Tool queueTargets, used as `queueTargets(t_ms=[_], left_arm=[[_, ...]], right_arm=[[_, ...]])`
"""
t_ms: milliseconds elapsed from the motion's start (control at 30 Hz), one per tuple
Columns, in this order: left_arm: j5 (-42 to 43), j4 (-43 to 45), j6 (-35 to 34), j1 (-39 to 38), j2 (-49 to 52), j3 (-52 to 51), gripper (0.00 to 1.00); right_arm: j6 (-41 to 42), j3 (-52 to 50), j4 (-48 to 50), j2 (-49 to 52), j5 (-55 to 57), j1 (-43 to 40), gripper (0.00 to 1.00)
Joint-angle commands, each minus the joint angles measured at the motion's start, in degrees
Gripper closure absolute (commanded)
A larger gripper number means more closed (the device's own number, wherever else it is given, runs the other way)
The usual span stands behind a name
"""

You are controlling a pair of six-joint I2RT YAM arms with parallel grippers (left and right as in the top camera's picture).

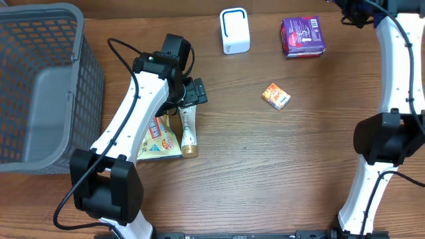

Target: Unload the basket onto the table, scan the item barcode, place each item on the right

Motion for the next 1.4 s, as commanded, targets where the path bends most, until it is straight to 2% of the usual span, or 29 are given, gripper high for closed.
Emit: queueTargets(t_ms=[0,100,133,200,267,367,567,767,1200,1367], left_arm=[[0.07,-0.02,1.14,-0.33,0.09,-0.31,0.0],[0.07,-0.02,1.14,-0.33,0.09,-0.31,0.0],[0.07,-0.02,1.14,-0.33,0.09,-0.31,0.0],[0.07,-0.02,1.14,-0.33,0.09,-0.31,0.0],[0.07,-0.02,1.16,-0.33,0.09,-0.31,0.0],[0.07,-0.02,1.14,-0.35,0.09,-0.31,0.0],[0.07,-0.02,1.16,-0.33,0.09,-0.31,0.0],[0.07,-0.02,1.14,-0.33,0.09,-0.31,0.0],[0.07,-0.02,1.14,-0.33,0.09,-0.31,0.0],[0.07,-0.02,1.16,-0.35,0.09,-0.31,0.0]], right_arm=[[-2.49,-3.93,0.96,3.91,5.2,0.22,0.08],[-2.51,-6.36,1.79,6.29,4.7,0.28,0.09],[-2.78,-7.1,2.1,7.15,4.24,0.46,0.12],[-9.33,-7.89,2.27,8.98,3.45,1.77,0.17],[-14.95,-7.89,2.01,9.29,4.57,3.21,0.16],[-19.43,-7.72,2.05,9.05,14.99,7.13,0.13],[-27.34,-7.96,3.19,9.29,24.33,13.99,0.12],[-28.02,-11.02,10.19,9.29,35.91,18.14,0.12],[-29.07,-21.49,18.93,9.35,35.87,15.74,0.18],[-29.0,-23.15,18.75,9.35,35.82,15.06,0.29]])
